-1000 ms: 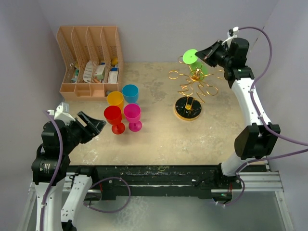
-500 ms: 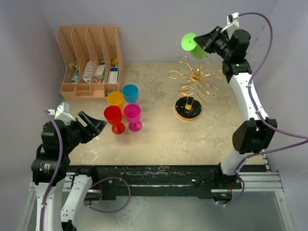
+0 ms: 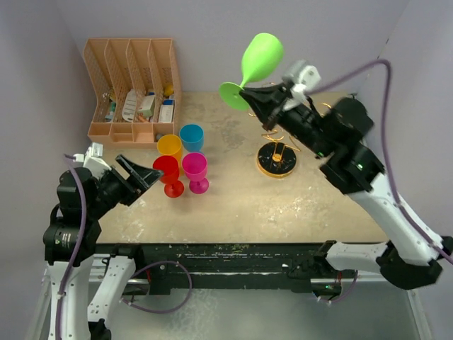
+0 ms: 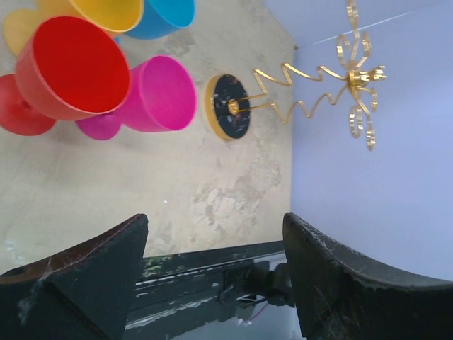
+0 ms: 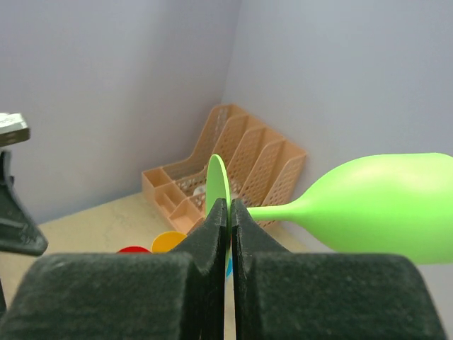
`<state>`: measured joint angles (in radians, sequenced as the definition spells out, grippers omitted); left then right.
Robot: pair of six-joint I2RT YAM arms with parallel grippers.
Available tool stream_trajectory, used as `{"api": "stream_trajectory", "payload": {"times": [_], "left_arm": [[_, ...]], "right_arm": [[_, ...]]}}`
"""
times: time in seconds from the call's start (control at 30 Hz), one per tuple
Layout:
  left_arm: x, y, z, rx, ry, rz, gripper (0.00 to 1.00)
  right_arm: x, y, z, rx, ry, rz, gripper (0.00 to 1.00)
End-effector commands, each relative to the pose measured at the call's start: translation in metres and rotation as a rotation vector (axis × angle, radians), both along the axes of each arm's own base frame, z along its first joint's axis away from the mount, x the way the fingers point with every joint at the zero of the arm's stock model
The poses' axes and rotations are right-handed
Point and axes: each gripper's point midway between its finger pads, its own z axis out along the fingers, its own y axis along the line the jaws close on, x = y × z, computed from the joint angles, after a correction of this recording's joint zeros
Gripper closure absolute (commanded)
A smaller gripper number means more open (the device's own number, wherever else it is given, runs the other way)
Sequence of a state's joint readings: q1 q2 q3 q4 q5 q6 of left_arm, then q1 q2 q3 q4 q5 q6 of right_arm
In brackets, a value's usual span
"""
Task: Take the wine glass off the wine glass rack
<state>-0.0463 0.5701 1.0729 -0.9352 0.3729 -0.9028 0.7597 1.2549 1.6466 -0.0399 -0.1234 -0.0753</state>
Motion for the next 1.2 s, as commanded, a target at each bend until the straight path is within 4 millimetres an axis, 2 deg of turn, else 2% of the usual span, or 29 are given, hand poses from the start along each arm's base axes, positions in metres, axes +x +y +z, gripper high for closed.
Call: {"api": "stream_trajectory", "payload": {"times": [0.0, 0.07, 0.17, 0.3, 0.43, 0.67, 0.77, 0.9, 1.17], "left_arm": [[-0.011, -0.015, 0.057, -0.165, -0.109, -0.031, 0.21], [-0.013, -0.021, 0.069, -0.24, -0.115, -0.041, 0.21], [-0.017, -0.03, 0.086, -0.351, -0.13, -0.08, 0.22], [-0.02, -0.04, 0.098, -0.449, -0.129, -0.132, 0.23], [-0.025, -0.048, 0.098, -0.514, -0.087, -0.183, 0.24], [-0.031, -0.058, 0.084, -0.652, 0.023, -0.246, 0.25], [-0.033, -0.063, 0.08, -0.699, 0.063, -0.286, 0.26], [-0.035, -0.064, 0.082, -0.713, 0.067, -0.297, 0.26], [-0.032, -0.065, 0.081, -0.722, 0.075, -0.311, 0.26]], "right_arm": [[-0.045, -0.016, 0.002, -0.137, -0.144, -0.046, 1.0], [-0.068, -0.006, -0.014, -0.213, -0.16, -0.031, 1.0], [-0.095, 0.005, -0.049, -0.363, -0.217, -0.085, 1.0], [-0.118, 0.018, -0.08, -0.488, -0.325, -0.127, 1.0], [-0.124, 0.028, -0.084, -0.471, -0.43, -0.163, 1.0], [-0.135, 0.05, -0.085, -0.435, -0.58, -0.182, 1.0], [-0.139, 0.059, -0.091, -0.443, -0.644, -0.187, 1.0], [-0.141, 0.071, -0.115, -0.497, -0.701, -0.192, 1.0], [-0.151, 0.084, -0.124, -0.477, -0.737, -0.16, 1.0]]}}
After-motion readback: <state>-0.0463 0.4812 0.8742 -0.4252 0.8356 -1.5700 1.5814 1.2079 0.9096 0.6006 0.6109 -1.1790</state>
